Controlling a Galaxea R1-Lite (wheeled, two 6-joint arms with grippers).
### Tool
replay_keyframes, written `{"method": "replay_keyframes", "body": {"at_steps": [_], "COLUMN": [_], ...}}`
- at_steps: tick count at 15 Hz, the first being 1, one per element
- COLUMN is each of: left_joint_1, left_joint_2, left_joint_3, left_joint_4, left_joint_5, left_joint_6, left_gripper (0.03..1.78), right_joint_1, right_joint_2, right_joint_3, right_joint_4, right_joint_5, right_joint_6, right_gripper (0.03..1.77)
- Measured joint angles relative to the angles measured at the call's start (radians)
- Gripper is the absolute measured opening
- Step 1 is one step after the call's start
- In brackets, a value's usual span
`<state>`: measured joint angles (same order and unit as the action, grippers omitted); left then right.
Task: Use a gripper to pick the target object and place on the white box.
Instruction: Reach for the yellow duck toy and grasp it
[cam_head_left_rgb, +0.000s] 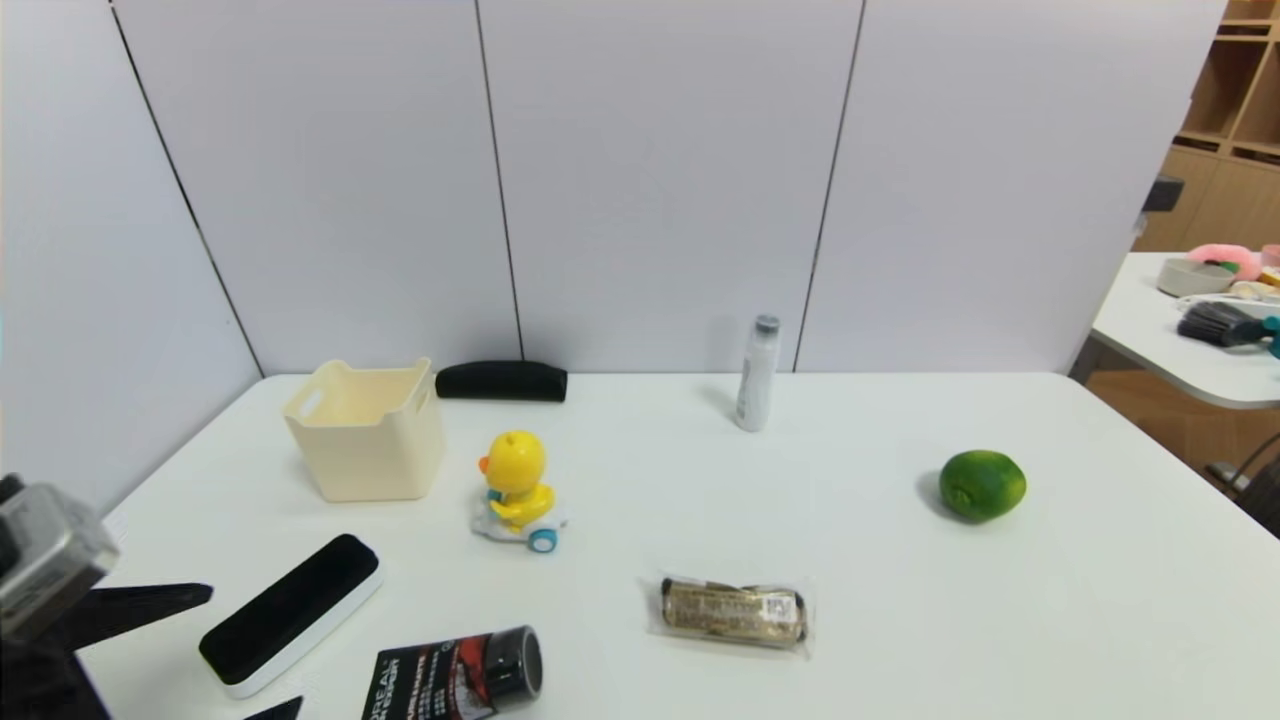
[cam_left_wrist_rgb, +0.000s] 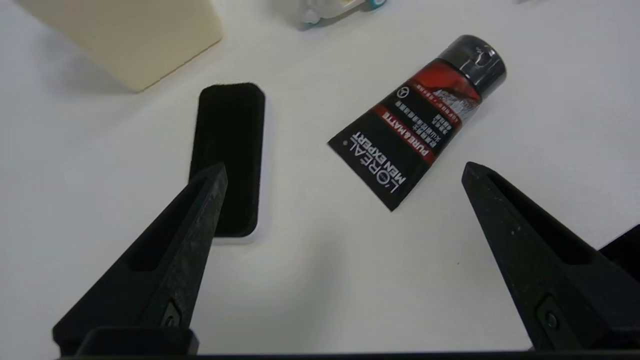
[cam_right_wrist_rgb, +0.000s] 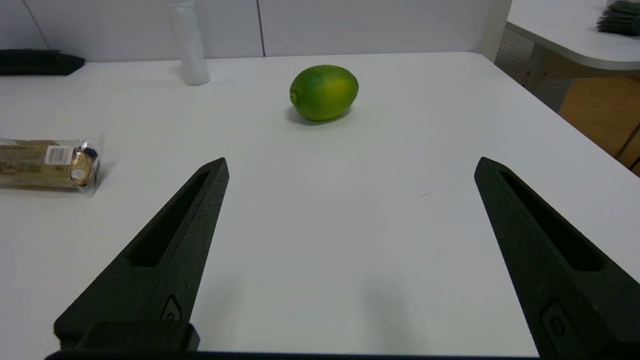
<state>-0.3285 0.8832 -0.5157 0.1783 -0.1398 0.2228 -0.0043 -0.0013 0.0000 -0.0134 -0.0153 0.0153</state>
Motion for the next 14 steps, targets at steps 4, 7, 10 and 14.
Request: {"method": "replay_keyframes", "body": {"at_steps": [4, 7, 10, 14], "left_joint_1": [-0.086, -0.115, -0.126, -0.128], "left_joint_2": [0.212, 0.362, 0.489, 0.614], "left_joint_3": [0.069, 0.137, 0.187, 0.203], "left_joint_4": [-0.268, -0.529, -0.786, -1.053], "left_joint_5": [0.0, 0.0, 0.0, 0.005], "left_joint_6": [-0.005, -0.01, -0.017, -0.061], "left_gripper": [1.69, 1.69, 1.69, 1.69], "right_joint_1": [0.0, 0.0, 0.0, 0.0], "right_joint_2": [0.0, 0.0, 0.0, 0.0], "right_joint_3": [0.0, 0.0, 0.0, 0.0], "right_joint_4": [0.0, 0.0, 0.0, 0.0], "right_joint_5": [0.0, 0.0, 0.0, 0.0], "right_joint_6": [0.0, 0.0, 0.0, 0.0], "right_gripper": [1.7, 1.7, 1.7, 1.7]}}
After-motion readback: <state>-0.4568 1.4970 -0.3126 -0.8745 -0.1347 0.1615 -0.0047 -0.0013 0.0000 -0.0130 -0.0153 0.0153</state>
